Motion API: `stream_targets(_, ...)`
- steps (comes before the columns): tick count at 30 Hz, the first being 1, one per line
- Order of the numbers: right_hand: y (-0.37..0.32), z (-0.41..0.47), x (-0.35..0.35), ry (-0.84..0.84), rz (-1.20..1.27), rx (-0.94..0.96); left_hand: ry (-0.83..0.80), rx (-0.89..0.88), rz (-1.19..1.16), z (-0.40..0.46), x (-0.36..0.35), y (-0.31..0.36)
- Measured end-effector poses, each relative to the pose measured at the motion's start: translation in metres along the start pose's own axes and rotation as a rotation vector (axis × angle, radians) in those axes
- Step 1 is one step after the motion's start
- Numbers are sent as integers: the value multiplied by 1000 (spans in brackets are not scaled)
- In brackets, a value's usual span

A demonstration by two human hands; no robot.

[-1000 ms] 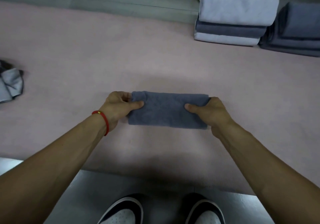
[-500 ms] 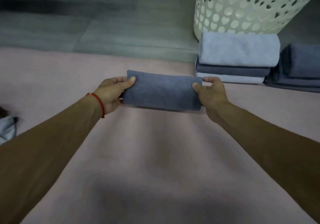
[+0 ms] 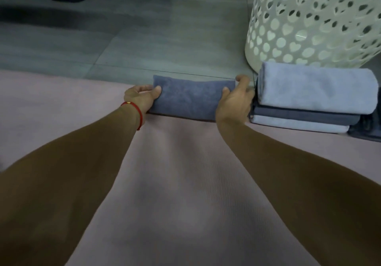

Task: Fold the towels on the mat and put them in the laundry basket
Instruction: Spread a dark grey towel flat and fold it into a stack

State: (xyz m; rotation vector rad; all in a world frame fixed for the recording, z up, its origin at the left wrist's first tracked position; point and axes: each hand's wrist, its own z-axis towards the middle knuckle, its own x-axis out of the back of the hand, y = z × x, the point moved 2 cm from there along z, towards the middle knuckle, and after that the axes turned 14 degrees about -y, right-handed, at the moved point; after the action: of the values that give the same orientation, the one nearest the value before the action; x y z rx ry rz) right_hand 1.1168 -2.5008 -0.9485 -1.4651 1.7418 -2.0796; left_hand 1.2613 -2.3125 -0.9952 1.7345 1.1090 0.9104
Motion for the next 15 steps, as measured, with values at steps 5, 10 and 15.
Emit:
stream_targets(5,10,7,-16,-16,-383,96,7,-70,113,10,-11,-27)
stream_targets(10,31,11,-52,-389,-944,395,22,-123,152,14,-14,-32)
stream_targets(15,36,12,-61,-391,-1023,355,185,-512,1101,-9,-37,-24)
